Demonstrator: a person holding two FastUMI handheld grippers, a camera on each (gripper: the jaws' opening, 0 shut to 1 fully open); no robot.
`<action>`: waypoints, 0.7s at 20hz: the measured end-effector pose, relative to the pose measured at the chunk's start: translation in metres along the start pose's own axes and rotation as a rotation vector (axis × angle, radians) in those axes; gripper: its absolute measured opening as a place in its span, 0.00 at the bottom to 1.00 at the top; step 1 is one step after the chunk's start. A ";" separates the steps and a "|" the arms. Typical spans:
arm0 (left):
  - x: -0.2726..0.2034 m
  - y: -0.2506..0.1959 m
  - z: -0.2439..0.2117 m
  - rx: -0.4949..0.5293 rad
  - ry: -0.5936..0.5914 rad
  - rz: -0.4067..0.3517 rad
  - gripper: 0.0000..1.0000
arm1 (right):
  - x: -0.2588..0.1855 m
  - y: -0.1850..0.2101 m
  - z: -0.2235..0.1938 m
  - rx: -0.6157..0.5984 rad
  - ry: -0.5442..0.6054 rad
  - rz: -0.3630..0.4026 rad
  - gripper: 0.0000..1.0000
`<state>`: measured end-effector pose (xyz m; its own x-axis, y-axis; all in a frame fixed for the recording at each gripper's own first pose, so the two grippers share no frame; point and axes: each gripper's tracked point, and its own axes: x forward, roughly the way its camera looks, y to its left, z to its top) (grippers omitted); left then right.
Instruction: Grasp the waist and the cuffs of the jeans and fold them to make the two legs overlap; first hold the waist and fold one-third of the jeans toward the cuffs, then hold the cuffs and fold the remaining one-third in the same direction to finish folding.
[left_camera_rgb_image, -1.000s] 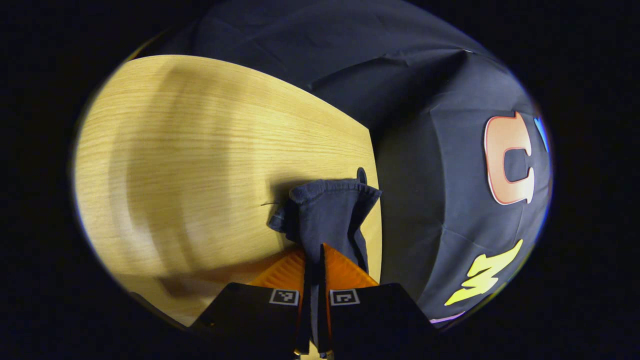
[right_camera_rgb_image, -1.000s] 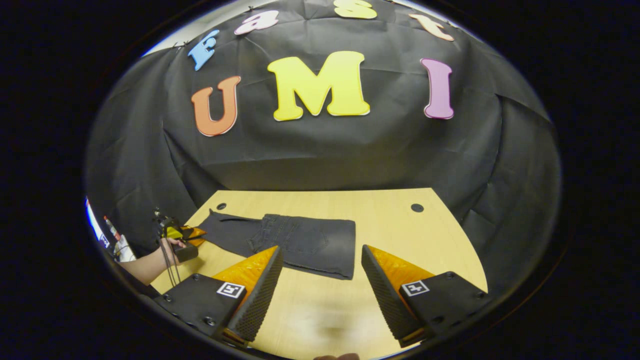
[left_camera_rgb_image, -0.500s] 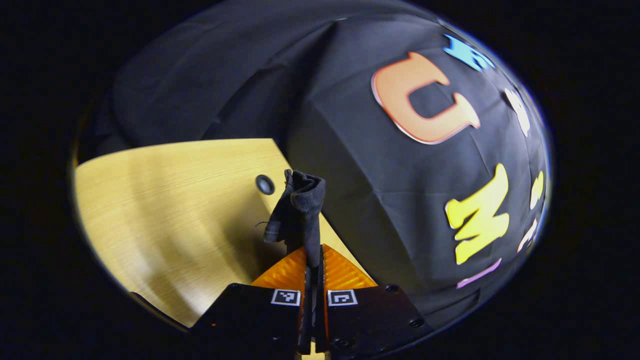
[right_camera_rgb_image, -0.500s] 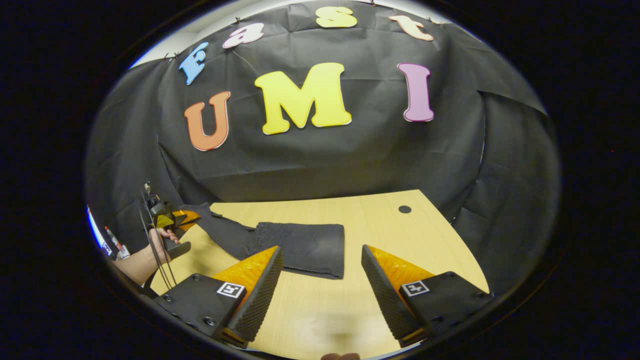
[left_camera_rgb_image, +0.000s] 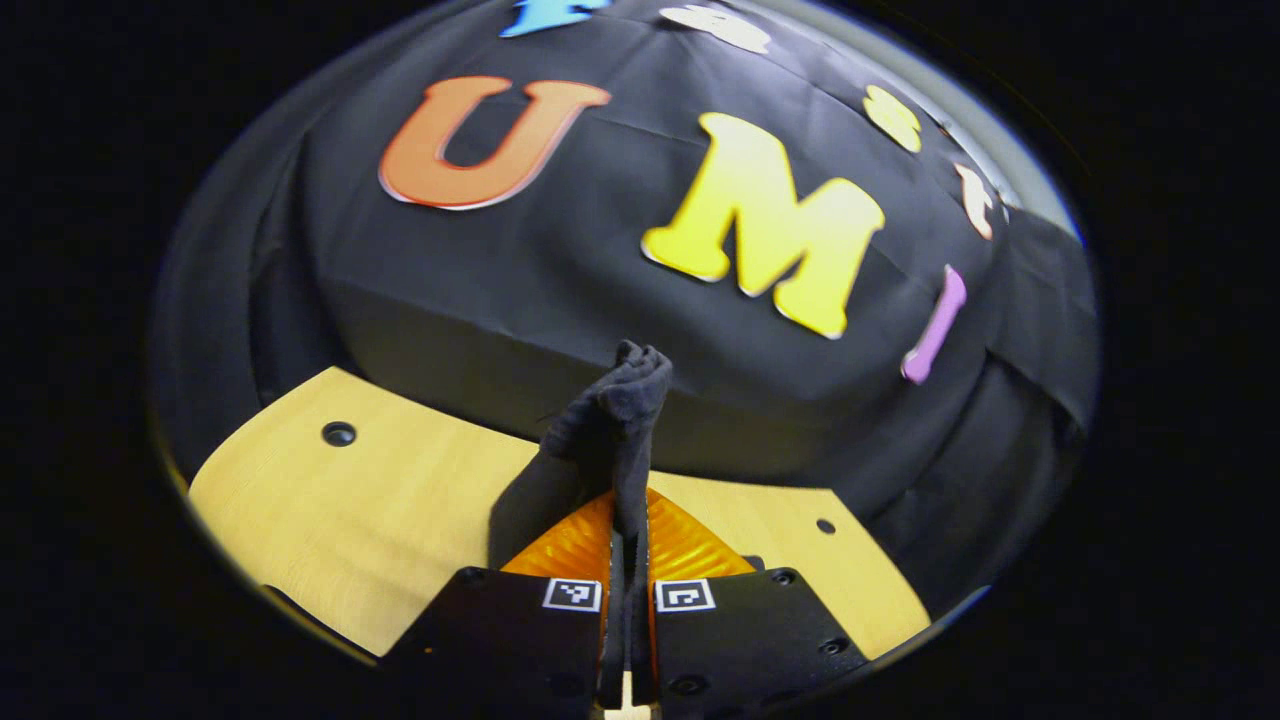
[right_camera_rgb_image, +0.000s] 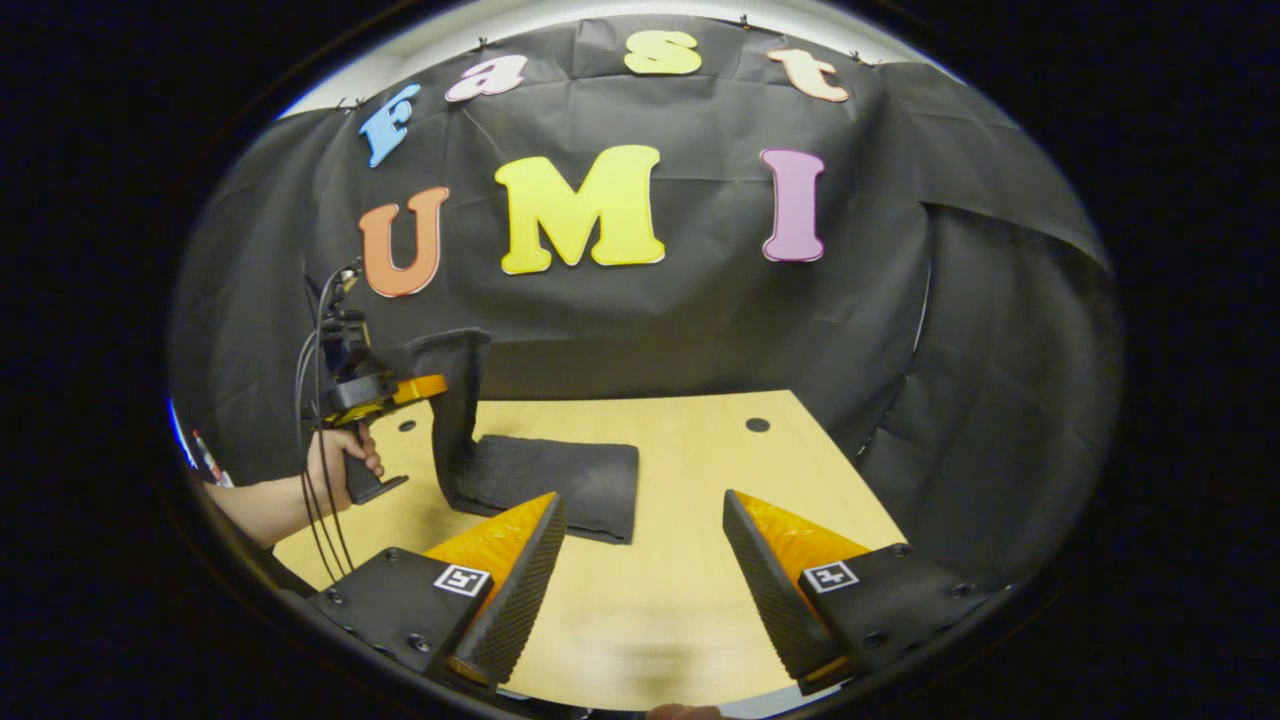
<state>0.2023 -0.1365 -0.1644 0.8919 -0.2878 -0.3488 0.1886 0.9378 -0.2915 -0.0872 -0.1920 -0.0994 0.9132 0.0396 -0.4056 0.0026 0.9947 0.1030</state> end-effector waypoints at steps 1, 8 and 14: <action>0.008 -0.015 -0.014 0.074 0.011 -0.009 0.06 | -0.003 -0.007 -0.002 -0.001 0.003 -0.013 0.93; 0.053 -0.026 -0.142 0.315 0.138 -0.012 0.07 | -0.004 -0.047 -0.023 0.035 0.063 -0.076 0.97; 0.057 -0.035 -0.185 0.238 0.226 -0.021 0.19 | 0.009 -0.058 -0.028 0.055 0.100 -0.068 0.98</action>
<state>0.1703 -0.2214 -0.3391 0.7782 -0.3180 -0.5415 0.3203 0.9427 -0.0932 -0.0909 -0.2463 -0.1344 0.8649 -0.0158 -0.5018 0.0880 0.9888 0.1205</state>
